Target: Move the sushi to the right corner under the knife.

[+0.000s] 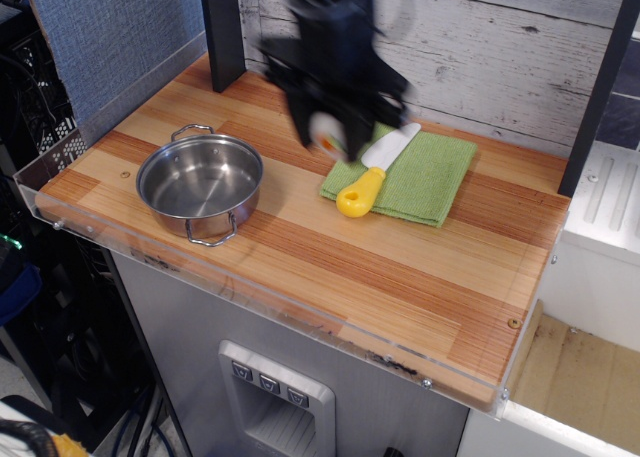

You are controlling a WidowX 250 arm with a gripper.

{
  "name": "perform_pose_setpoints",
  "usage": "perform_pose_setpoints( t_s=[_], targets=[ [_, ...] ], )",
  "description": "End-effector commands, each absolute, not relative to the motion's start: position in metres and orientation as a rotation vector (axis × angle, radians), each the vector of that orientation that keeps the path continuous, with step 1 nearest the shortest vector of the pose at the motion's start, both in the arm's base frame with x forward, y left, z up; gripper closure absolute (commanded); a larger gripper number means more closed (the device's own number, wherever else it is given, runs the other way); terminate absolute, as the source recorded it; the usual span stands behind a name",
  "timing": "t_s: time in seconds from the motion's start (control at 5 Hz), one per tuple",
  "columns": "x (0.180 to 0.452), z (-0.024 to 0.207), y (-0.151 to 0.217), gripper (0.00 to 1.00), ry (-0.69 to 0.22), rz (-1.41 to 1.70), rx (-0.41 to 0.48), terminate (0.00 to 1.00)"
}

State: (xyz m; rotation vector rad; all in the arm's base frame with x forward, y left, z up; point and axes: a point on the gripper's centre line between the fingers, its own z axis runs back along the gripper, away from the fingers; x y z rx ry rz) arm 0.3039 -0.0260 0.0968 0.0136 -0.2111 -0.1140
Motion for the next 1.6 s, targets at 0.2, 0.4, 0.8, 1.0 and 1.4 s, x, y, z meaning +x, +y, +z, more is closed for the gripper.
perform_pose_setpoints(
  t_s=[0.2, 0.4, 0.8, 1.0, 1.4],
  targets=[
    [0.278, 0.064, -0.124, 1.0, -0.162, -0.038, 0.094, 0.0],
    [0.278, 0.052, -0.128, 1.0, -0.143, -0.018, 0.101, 0.0],
    [0.275, 0.054, -0.096, 1.0, -0.203, 0.079, 0.085, 0.0],
    [0.274, 0.052, -0.085, 1.0, -0.231, 0.105, 0.063, 0.0],
    [0.277, 0.038, -0.08, 1.0, -0.199, 0.094, -0.011, 0.0]
  ],
)
